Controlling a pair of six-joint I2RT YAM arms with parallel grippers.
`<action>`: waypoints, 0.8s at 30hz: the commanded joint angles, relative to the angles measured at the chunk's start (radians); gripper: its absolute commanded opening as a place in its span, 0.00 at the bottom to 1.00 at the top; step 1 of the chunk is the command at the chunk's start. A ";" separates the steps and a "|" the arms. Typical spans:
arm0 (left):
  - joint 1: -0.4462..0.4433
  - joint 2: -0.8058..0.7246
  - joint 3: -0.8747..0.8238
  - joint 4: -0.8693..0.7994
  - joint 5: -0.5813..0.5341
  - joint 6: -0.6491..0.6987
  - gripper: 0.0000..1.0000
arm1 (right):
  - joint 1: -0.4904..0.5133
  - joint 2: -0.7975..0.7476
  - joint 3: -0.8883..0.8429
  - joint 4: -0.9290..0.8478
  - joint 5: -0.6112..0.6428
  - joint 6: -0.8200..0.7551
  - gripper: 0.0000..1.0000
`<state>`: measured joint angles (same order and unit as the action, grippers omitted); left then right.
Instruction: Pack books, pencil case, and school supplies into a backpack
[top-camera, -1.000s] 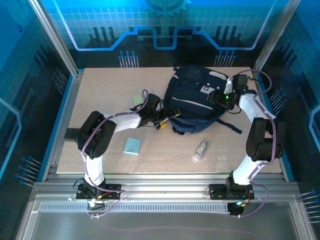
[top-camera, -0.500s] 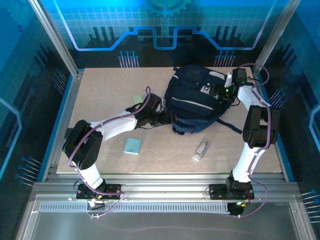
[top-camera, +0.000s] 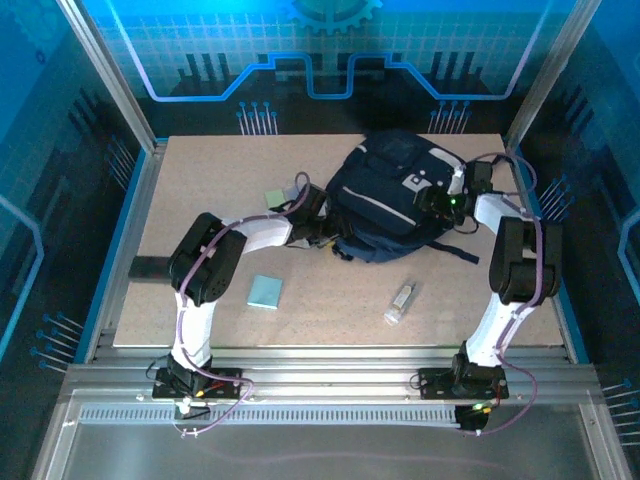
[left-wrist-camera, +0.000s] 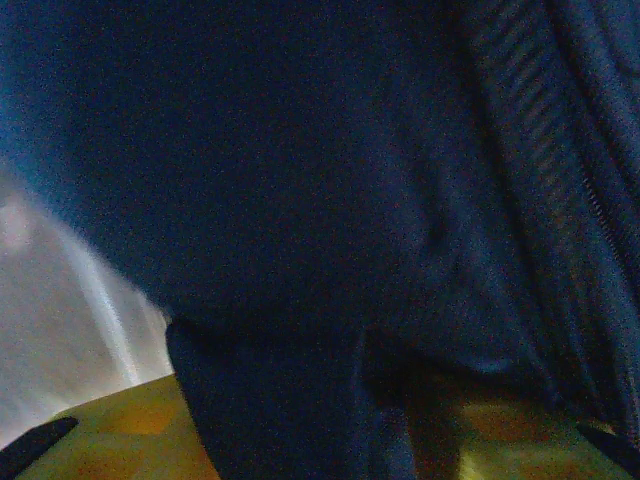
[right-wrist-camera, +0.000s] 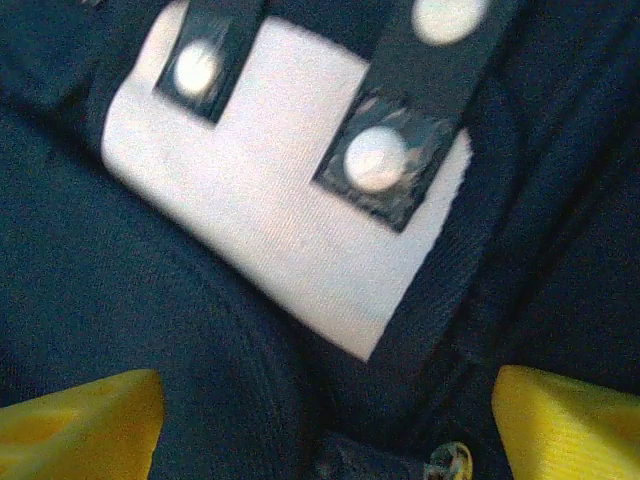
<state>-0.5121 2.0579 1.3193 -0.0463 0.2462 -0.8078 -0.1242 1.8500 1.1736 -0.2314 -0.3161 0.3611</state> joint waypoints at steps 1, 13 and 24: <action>0.033 0.047 0.157 0.019 -0.014 0.019 0.47 | 0.001 -0.068 -0.145 -0.030 -0.082 0.061 0.86; 0.045 0.157 0.288 -0.035 0.027 0.003 0.57 | 0.007 -0.051 -0.146 0.063 -0.217 0.077 0.84; 0.065 0.234 0.427 -0.075 0.046 -0.003 0.58 | 0.150 -0.159 -0.151 -0.031 -0.282 -0.056 0.80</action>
<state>-0.4351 2.2555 1.6741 -0.1184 0.2241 -0.8131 -0.0338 1.7210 1.0264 -0.1848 -0.4725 0.3717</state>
